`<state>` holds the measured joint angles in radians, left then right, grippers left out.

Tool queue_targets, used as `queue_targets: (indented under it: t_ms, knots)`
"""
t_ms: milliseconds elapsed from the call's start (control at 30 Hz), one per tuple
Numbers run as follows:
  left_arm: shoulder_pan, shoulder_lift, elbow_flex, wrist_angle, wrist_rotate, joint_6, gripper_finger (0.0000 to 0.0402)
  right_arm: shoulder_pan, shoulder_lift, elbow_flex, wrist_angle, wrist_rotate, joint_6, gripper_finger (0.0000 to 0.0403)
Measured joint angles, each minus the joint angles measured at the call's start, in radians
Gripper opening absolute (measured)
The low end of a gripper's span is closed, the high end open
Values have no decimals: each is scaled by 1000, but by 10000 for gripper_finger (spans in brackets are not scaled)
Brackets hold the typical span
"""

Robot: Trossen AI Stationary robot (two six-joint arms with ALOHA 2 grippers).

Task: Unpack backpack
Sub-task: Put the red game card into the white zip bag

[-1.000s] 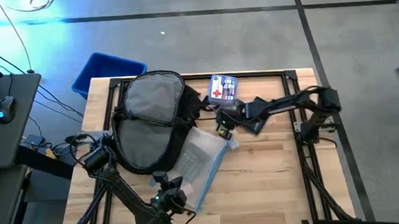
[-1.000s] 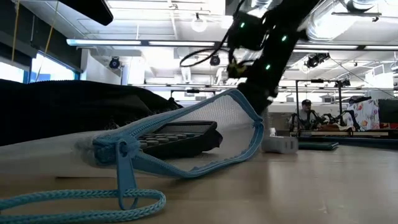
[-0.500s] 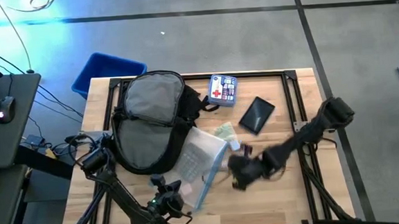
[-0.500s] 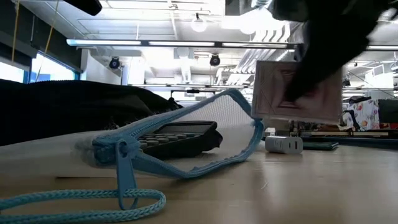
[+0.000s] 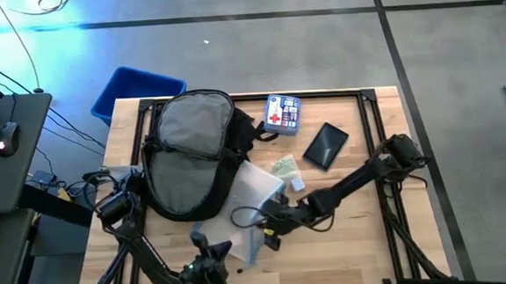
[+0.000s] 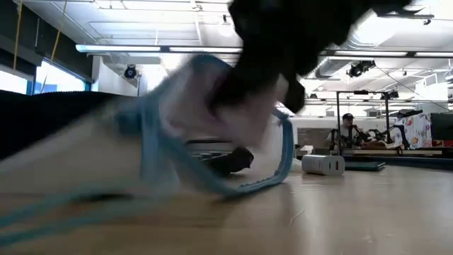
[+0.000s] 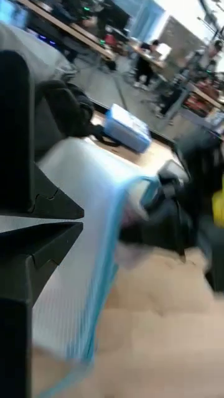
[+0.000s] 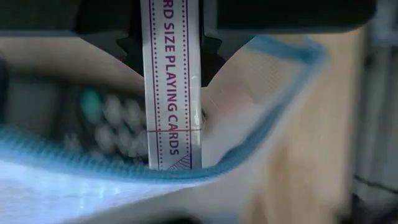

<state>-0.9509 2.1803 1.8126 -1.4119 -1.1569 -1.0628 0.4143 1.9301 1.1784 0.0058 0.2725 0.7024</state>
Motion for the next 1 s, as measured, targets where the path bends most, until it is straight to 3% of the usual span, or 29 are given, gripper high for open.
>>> queue_targets:
  t_ms: [233,533,800,1000]
  knots:
    - [-41,0,0,82,-38,86,0,-69,2,14,-12,-5,78,81]
    - [-53,0,0,108,-38,99,0,-122,92,14,101,14,185,89]
    - [-51,0,0,134,-34,127,0,-140,126,14,280,29,81,102]
    - [-50,0,0,136,-30,129,0,-139,125,14,251,72,19,168]
